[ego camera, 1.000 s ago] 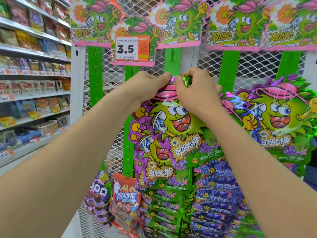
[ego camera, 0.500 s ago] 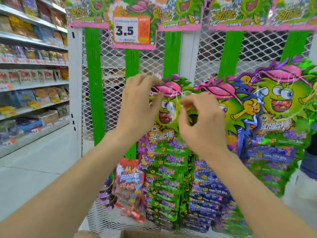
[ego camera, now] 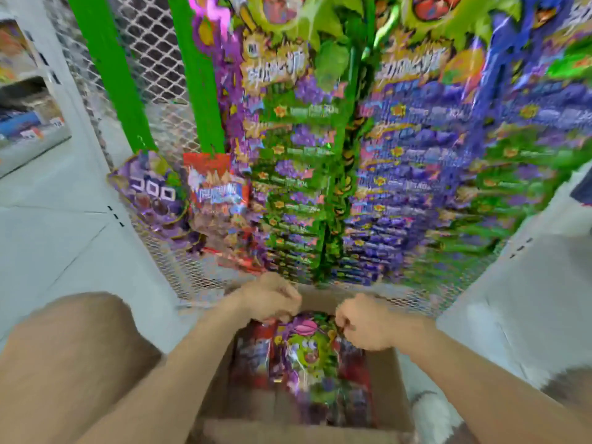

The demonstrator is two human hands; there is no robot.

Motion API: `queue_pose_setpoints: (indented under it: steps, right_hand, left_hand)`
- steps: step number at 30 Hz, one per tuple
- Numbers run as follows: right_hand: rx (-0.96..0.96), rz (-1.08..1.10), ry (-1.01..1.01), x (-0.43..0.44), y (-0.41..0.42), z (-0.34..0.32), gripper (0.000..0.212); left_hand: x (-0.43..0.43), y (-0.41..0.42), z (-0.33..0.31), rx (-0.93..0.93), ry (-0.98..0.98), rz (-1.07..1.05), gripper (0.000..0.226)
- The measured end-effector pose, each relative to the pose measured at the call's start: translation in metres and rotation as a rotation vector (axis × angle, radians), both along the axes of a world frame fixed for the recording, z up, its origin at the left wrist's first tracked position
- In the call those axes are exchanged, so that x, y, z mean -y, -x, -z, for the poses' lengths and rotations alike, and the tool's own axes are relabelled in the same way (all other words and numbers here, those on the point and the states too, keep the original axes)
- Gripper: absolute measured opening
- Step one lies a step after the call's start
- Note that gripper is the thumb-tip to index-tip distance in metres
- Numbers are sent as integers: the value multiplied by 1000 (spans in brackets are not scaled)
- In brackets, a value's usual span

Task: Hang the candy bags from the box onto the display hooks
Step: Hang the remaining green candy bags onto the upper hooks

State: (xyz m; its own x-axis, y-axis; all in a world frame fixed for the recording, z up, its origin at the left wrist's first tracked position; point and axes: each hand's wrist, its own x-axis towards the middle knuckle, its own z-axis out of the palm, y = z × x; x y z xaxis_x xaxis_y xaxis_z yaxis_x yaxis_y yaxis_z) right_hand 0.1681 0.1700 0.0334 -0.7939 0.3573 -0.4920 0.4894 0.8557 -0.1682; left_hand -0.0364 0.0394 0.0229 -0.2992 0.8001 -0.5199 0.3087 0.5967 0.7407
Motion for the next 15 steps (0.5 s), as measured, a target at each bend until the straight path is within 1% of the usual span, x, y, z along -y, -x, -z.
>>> queue_pose_setpoints:
  steps: [2, 5, 6, 7, 8, 9, 10, 11, 13, 14, 15]
  right_hand:
    - [70, -17, -22, -1, -5, 22, 20]
    - [179, -76, -48, 2, -8, 43, 17]
    - [213, -105, -62, 2, -8, 49, 18]
    - [254, -137, -70, 1, -7, 52, 19]
    - [278, -167, -74, 0, -6, 55, 18]
    - [292, -185, -76, -2, -4, 57, 13]
    - [291, -206, -73, -4, -2, 59, 5]
    - [275, -211, -73, -6, 0, 60, 12]
    - [254, -222, -60, -10, 5, 61, 30]
    - [243, -228, -60, -11, 7, 60, 32]
    - [239, -231, -62, -13, 9, 61, 29]
  left_hand:
    - [-4, -8, 41, 29, 60, -20, 10]
    - [-13, -18, 104, -13, 119, -43, 13]
    - [-14, -20, 127, 13, 180, -69, 15]
    - [-16, -24, 146, 100, 230, -121, 15]
    - [-17, -28, 170, 148, 248, -162, 19]
    - [-18, -35, 186, 134, 263, -165, 35]
    - [-18, -42, 197, 64, 286, -149, 49]
    - [-19, -46, 212, 3, 286, -164, 55]
    - [-20, -46, 250, 20, 248, -215, 54]
    - [-21, -47, 257, 41, 238, -227, 51]
    - [-21, -44, 275, 67, 227, -275, 44]
